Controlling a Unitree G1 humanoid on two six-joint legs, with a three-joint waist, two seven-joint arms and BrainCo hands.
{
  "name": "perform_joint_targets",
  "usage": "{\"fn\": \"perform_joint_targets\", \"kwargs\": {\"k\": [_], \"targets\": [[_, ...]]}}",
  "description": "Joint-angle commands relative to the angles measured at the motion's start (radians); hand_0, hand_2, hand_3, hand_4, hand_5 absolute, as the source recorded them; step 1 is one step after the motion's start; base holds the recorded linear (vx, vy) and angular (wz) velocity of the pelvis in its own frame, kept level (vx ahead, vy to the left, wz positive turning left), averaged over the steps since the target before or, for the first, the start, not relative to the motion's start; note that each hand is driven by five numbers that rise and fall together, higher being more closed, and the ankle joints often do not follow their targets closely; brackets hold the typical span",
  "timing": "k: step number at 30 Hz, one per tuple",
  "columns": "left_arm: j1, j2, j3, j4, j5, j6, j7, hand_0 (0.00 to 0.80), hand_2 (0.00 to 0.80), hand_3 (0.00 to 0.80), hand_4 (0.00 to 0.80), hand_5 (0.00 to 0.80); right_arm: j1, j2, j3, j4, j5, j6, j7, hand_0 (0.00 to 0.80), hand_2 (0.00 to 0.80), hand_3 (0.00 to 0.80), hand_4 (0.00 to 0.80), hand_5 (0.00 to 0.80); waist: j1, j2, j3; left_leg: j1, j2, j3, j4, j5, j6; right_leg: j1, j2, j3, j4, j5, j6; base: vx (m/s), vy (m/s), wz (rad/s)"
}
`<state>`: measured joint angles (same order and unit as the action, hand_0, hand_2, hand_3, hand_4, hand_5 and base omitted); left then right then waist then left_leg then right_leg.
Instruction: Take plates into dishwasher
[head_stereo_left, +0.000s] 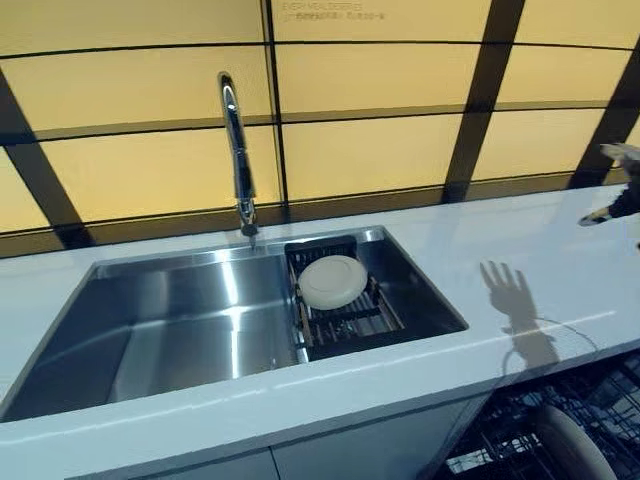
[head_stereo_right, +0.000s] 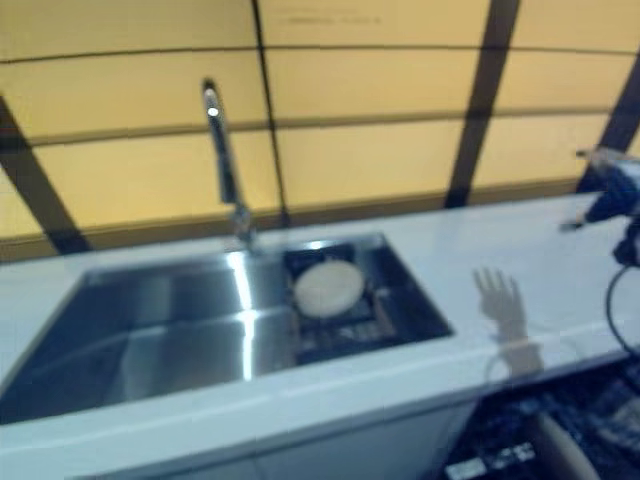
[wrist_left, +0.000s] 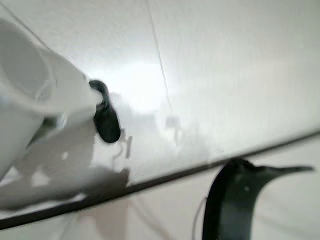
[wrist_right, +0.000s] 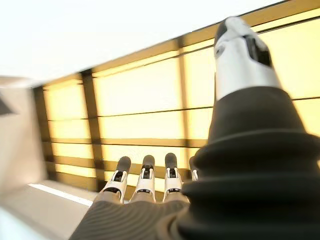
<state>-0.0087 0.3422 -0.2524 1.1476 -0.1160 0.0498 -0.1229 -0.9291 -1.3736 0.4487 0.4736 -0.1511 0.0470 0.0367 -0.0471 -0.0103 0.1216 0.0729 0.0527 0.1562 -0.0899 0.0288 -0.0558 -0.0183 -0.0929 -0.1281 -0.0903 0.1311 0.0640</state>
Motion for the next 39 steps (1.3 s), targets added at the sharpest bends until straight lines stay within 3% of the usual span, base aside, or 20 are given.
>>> {"fn": "perform_joint_targets", "kwargs": {"k": [1, 7, 13, 28, 39], "targets": [[-0.037, 0.058, 0.01, 0.008, -0.049, -0.008, 0.019, 0.0, 0.0, 0.0, 0.0, 0.0, -0.13, 0.005, 0.035, -0.004, -0.061, -0.051, -0.015, 0.0, 0.0, 0.0, 0.0, 0.0, 0.015, -0.065, 0.027, 0.007, -0.009, -0.017, 0.003, -0.053, 0.009, 0.033, 0.003, 0.013, 0.003, -0.071, 0.075, 0.0, -0.009, 0.18], [-0.034, 0.056, 0.004, -0.003, -0.061, -0.006, 0.028, 0.0, 0.0, 0.0, 0.0, 0.0, -0.205, 0.062, 0.148, -0.005, -0.134, -0.068, -0.015, 0.0, 0.0, 0.0, 0.0, 0.0, 0.059, -0.067, 0.062, -0.024, -0.01, -0.048, 0.003, -0.038, 0.008, 0.034, -0.007, -0.037, 0.003, -0.07, 0.074, -0.006, -0.005, 0.28], [-0.032, 0.06, 0.0, -0.019, -0.066, -0.009, 0.037, 0.0, 0.0, 0.0, 0.0, 0.0, -0.208, 0.1, 0.176, -0.023, -0.208, -0.086, -0.012, 0.0, 0.0, 0.0, 0.0, 0.0, 0.085, -0.067, 0.093, -0.045, -0.012, -0.069, 0.003, -0.027, 0.01, 0.035, -0.011, -0.069, 0.003, -0.07, 0.073, 0.004, -0.012, 0.22], [-0.049, 0.077, -0.015, -0.043, -0.124, -0.035, 0.059, 0.0, 0.0, 0.0, 0.0, 0.0, -0.312, 0.149, 0.276, -0.001, -0.315, -0.085, -0.063, 0.0, 0.0, 0.0, 0.0, 0.0, 0.115, -0.033, 0.204, -0.128, -0.017, -0.086, 0.003, 0.008, 0.008, -0.032, -0.015, -0.092, 0.01, -0.052, 0.07, -0.043, -0.006, 0.06], [-0.06, 0.066, -0.003, -0.056, -0.167, -0.03, 0.061, 0.0, 0.0, 0.0, 0.0, 0.0, -0.293, 0.177, 0.255, -0.057, -0.368, -0.076, -0.072, 0.0, 0.0, 0.0, 0.0, 0.0, 0.118, -0.02, 0.242, -0.156, -0.024, -0.09, 0.003, 0.016, 0.009, -0.06, -0.018, -0.103, 0.015, -0.047, 0.069, -0.016, 0.003, 0.03]]}}
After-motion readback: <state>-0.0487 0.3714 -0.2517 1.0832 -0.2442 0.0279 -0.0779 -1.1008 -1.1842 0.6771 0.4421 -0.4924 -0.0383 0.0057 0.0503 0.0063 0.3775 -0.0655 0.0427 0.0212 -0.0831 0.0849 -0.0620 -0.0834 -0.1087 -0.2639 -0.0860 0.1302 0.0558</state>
